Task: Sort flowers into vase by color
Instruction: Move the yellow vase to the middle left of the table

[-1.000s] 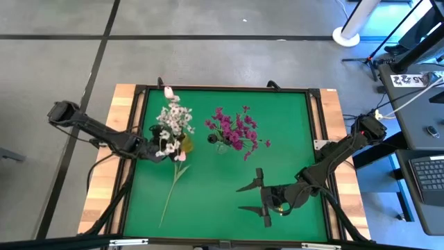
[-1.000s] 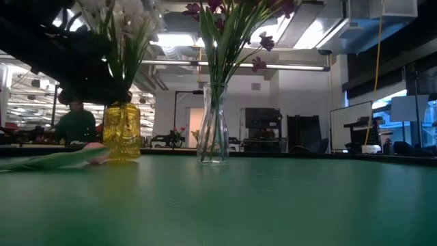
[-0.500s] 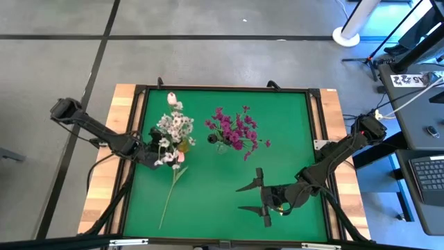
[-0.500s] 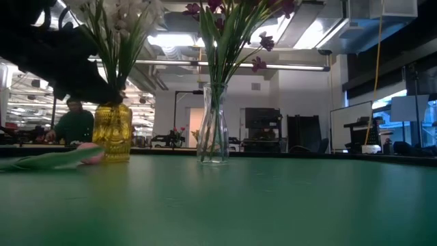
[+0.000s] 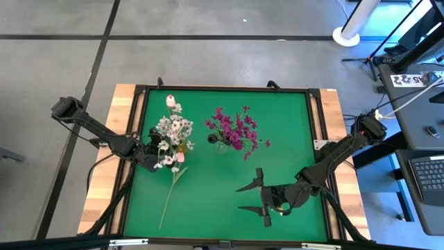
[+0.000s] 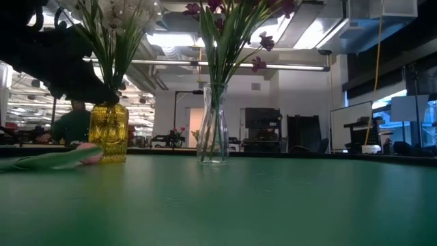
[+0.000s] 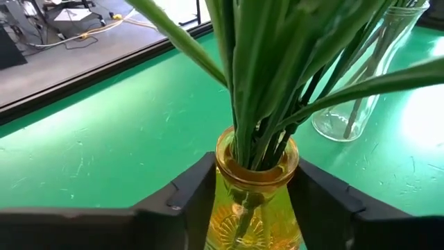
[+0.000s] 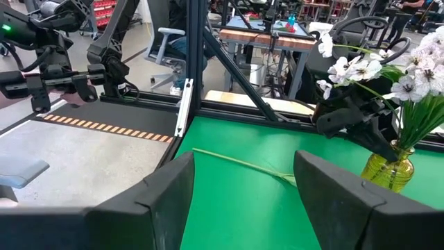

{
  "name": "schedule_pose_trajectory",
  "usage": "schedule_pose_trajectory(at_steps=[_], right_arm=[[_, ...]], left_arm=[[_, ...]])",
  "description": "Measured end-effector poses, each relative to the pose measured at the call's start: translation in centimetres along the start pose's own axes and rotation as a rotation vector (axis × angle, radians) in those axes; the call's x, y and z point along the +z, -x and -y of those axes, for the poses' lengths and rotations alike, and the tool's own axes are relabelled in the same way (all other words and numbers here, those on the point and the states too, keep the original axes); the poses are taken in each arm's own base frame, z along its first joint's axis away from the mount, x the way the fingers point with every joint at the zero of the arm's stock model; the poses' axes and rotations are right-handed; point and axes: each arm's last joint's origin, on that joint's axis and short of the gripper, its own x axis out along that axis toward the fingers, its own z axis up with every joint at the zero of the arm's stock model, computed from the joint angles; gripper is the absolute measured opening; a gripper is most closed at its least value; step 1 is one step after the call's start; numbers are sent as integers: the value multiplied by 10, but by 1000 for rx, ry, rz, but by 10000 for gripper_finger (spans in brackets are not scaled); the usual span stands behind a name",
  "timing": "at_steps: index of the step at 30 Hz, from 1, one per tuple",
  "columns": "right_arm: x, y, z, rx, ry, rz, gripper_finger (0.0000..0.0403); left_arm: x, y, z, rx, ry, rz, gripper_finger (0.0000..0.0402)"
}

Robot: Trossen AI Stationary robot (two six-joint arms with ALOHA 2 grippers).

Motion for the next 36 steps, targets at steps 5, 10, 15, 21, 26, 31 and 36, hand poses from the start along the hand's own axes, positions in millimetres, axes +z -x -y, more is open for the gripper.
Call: schedule_pose_trajectory(at_steps=[5, 10, 15, 21, 26, 31, 36], right_arm=[[0, 0, 0, 0, 0, 0, 246], [0, 0, 0, 0, 0, 0, 246], [0, 0, 0, 0, 0, 0, 246], [0, 0, 0, 0, 0, 0, 246], [0, 0, 0, 0, 0, 0, 246], [0, 0, 0, 0, 1, 0, 246], [0, 0, 0, 0, 2, 0, 246]], left_arm=[[0, 0, 0, -6, -5, -10, 209], [-1, 0, -1, -9, -12, -20, 236], [4, 4, -1, -16, -44, -72, 253], [23, 16, -1, 3, -110, -194, 264], [31, 21, -3, 24, -83, -243, 265], [30, 20, -2, 29, -21, -232, 265], [23, 15, -1, 30, 33, -158, 265]])
